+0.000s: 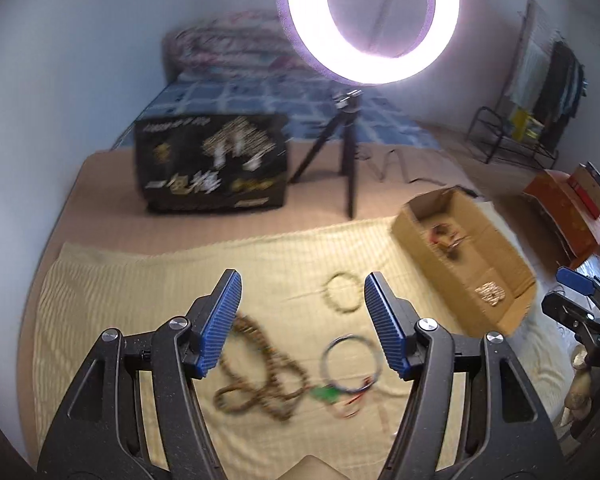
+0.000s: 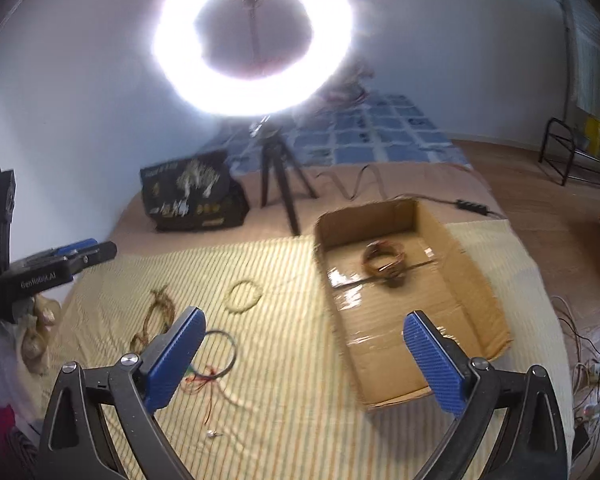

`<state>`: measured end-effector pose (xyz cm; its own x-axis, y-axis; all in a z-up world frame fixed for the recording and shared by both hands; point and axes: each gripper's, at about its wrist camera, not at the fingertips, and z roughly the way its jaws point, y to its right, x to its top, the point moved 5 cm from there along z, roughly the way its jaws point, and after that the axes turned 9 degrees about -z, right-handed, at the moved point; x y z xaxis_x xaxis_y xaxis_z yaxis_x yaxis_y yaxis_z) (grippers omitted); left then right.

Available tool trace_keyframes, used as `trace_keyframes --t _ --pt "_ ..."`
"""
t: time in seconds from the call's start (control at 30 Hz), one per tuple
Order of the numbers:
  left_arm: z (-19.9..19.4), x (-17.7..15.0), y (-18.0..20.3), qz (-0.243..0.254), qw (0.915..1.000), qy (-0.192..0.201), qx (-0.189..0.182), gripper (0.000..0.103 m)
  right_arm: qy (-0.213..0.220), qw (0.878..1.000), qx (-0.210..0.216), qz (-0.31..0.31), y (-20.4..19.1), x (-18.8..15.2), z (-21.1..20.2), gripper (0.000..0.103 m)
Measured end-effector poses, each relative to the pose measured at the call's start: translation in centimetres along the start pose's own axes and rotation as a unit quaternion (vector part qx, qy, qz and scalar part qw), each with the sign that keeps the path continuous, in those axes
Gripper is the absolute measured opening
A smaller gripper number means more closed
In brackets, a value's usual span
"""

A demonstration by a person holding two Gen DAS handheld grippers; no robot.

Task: Organize jewelry
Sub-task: 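Move both tools back to the brown bead mala and blue bangle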

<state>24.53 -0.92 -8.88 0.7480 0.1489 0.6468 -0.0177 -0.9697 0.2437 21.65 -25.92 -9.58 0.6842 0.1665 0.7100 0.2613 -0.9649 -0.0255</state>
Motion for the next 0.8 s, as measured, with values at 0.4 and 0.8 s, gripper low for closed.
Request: trace_keyframes --t 0.4,0.8 --pt "4.3 -5.4 -7.9 -0.087 0.9901 -0.109 0.016 0.066 -0.083 0.995 0.03 -0.044 -4.7 -1.7 6.8 0.097" --pt "8.9 -6.4 -9.6 -0.172 0.9688 -0.178 -0.009 0.066 -0.163 0.984 0.063 -0.026 -5.8 -3.2 12.3 0.079"
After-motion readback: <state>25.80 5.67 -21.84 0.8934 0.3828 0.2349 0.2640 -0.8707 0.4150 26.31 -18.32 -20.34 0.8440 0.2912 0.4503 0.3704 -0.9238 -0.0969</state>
